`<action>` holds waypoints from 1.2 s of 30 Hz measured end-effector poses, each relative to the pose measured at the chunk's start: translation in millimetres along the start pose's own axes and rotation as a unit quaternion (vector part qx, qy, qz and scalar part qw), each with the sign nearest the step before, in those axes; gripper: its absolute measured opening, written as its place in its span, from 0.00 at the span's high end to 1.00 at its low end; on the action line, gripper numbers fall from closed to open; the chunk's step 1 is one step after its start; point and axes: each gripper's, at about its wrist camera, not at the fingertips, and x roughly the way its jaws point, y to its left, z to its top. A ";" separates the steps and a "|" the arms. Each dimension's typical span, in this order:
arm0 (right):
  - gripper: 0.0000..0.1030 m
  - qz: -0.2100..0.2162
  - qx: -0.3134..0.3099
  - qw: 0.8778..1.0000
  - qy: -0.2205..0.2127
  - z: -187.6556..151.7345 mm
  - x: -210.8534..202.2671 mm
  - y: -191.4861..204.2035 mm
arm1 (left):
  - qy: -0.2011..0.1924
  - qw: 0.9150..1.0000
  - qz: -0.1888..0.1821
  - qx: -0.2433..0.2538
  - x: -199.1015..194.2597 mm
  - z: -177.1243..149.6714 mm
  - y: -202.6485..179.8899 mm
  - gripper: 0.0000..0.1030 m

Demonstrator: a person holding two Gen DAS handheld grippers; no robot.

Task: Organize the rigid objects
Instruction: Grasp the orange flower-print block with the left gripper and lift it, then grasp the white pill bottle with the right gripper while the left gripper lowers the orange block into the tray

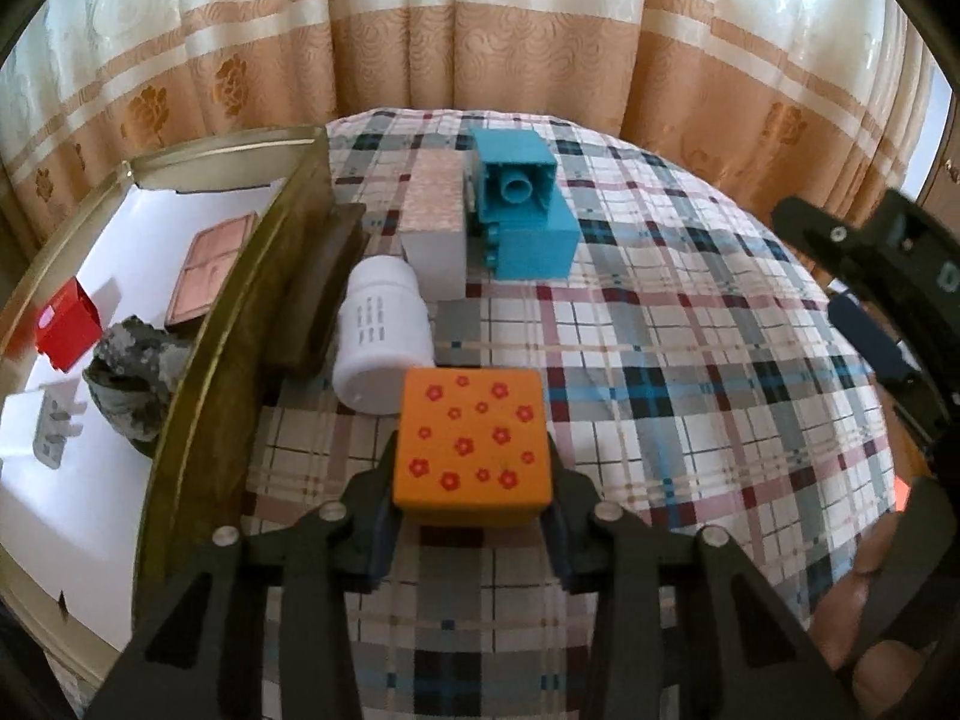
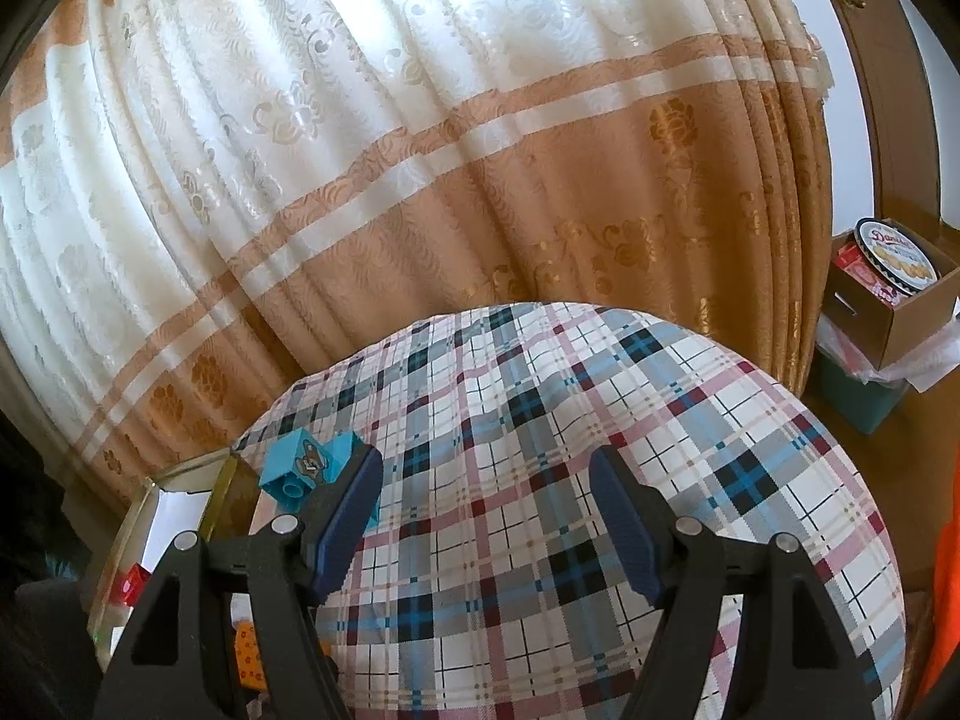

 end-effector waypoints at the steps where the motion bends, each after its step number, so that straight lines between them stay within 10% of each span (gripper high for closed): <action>1: 0.28 0.000 0.000 1.000 0.001 -0.5 0.2 0.4 | 0.000 1.000 -0.013 -0.006 -2.7 -2.1 2.2 0.62; 12: 0.29 0.005 -0.016 1.000 0.010 -4.2 3.2 7.7 | -0.070 0.995 -0.067 0.035 -59.1 -21.2 26.2 0.62; 36: 0.29 0.087 -0.119 0.977 0.153 -55.2 46.1 115.7 | -0.167 0.981 -0.089 -0.052 -106.4 -18.0 127.3 0.65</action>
